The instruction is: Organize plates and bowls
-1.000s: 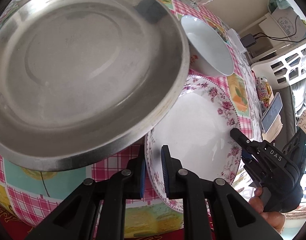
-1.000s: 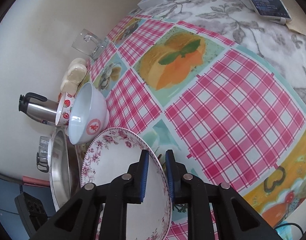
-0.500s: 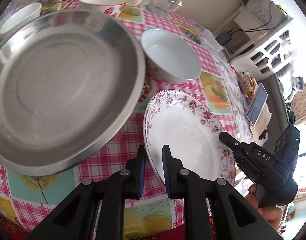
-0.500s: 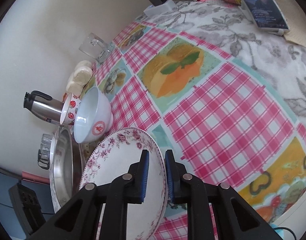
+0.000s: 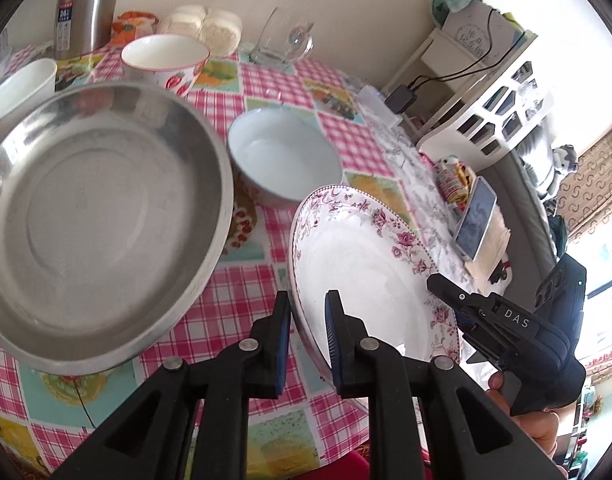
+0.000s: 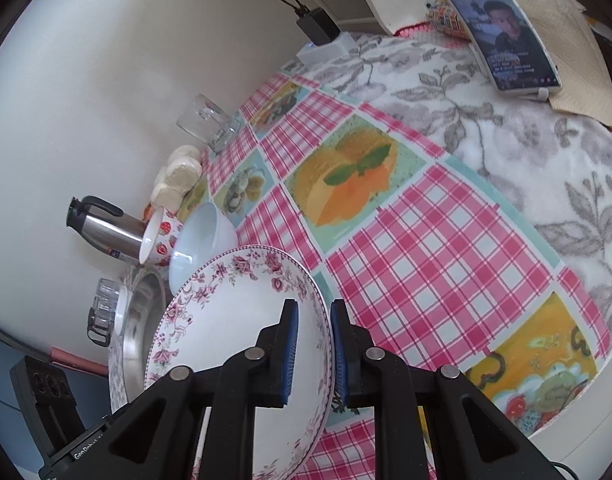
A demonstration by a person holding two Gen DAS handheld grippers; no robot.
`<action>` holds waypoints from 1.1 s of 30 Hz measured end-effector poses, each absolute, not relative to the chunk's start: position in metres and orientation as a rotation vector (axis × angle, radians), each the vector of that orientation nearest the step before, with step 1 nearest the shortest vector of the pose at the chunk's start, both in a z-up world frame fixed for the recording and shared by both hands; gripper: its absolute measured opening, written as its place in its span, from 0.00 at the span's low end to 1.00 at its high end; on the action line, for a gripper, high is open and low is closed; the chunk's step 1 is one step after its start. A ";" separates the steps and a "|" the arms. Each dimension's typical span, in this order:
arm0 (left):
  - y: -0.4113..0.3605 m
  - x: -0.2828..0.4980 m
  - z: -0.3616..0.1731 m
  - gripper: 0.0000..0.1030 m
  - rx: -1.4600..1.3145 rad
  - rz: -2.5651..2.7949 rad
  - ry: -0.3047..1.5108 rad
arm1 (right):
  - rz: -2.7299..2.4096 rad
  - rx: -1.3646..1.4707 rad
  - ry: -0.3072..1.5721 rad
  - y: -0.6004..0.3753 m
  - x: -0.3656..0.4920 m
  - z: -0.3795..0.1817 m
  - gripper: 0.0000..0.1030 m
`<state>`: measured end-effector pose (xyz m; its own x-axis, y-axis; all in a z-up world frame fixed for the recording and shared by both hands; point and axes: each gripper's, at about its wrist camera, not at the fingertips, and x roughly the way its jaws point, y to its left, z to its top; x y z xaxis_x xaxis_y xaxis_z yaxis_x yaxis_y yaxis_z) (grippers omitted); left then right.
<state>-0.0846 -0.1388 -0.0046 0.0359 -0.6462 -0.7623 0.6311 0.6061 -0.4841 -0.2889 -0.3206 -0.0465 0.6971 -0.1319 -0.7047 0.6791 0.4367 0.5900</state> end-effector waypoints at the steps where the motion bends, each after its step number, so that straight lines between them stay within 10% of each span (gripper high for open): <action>1: -0.137 -0.084 -0.001 0.17 -0.026 -0.986 1.168 | -0.545 0.986 0.625 -0.319 -0.288 -0.042 0.17; 33: -0.011 0.041 0.036 0.16 -0.412 -0.775 0.997 | -0.311 0.779 0.659 -0.238 -0.129 0.025 0.17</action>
<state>0.0407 -0.0111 0.0358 0.3131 -0.7433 -0.5911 0.3896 0.6682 -0.6338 -0.1293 -0.2375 0.0249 0.7587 -0.0220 -0.6511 0.4886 0.6802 0.5464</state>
